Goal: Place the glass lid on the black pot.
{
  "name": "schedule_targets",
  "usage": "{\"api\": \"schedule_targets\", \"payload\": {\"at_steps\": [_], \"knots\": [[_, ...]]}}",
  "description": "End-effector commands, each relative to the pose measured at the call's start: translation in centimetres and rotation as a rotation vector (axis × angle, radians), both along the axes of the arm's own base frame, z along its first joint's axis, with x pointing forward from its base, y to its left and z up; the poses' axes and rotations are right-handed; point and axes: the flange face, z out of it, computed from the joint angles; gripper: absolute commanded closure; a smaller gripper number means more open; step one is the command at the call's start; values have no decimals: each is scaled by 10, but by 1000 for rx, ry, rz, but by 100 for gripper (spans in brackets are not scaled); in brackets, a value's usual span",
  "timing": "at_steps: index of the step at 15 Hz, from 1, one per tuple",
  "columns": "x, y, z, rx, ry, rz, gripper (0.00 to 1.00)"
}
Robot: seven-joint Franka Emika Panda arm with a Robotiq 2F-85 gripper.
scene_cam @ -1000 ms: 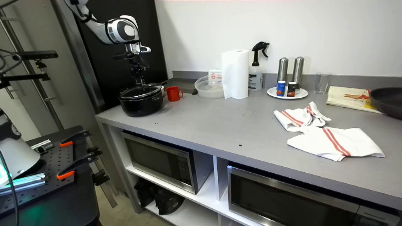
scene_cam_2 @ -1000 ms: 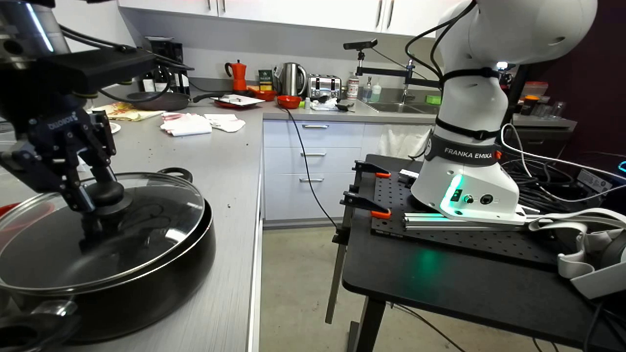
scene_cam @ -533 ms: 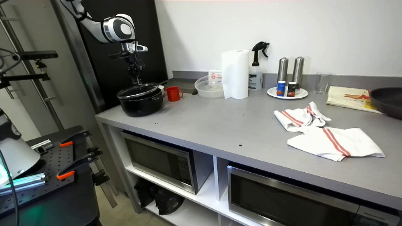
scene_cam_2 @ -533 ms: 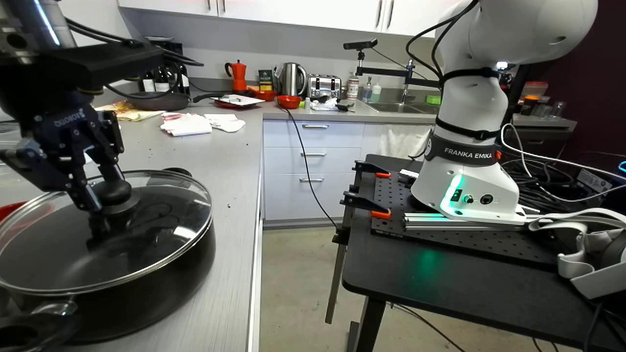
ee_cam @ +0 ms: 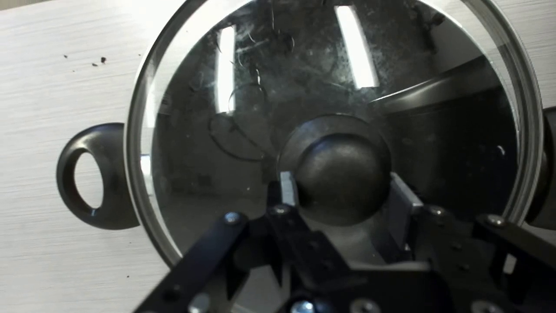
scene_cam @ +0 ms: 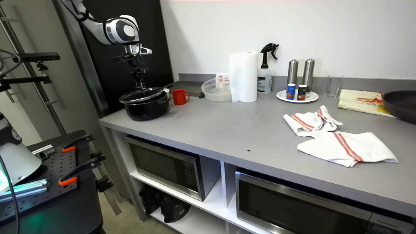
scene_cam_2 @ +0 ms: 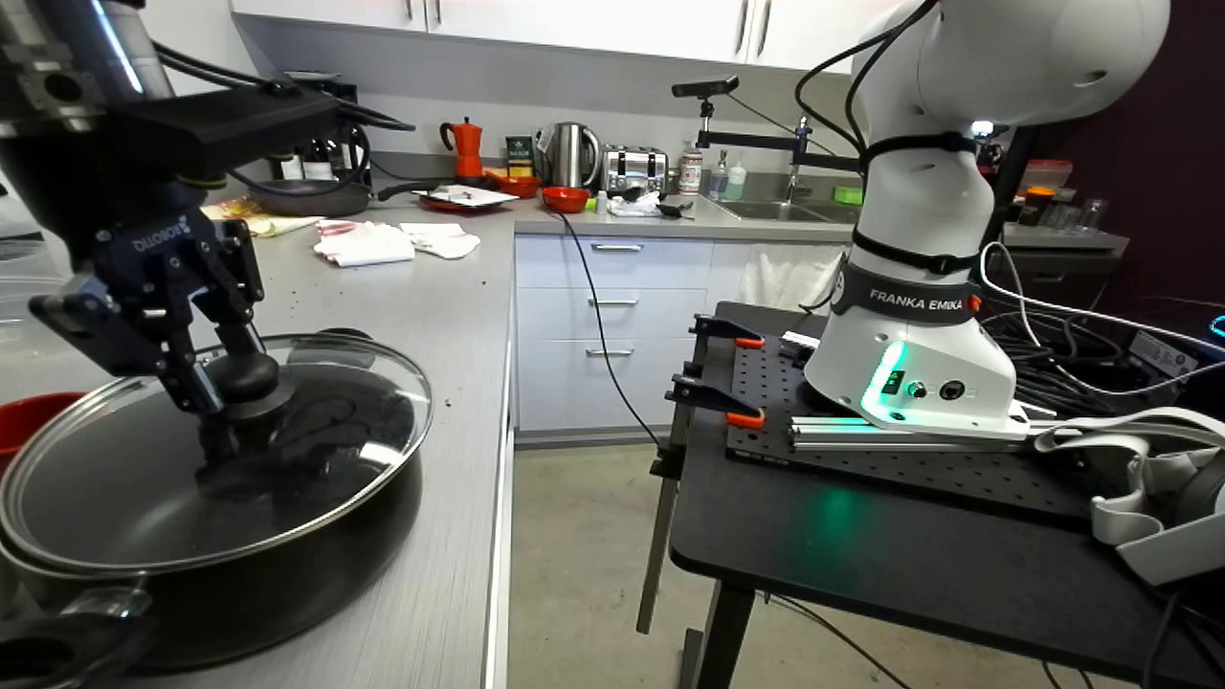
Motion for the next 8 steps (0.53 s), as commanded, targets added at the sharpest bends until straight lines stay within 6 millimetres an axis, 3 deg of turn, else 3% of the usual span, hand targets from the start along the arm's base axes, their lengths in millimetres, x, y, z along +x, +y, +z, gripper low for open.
{"api": "schedule_targets", "payload": {"at_steps": [1, 8], "knots": [[0, -1, 9, 17, 3, -13, 76], [6, 1, 7, 14, 7, -2, 76]]}}
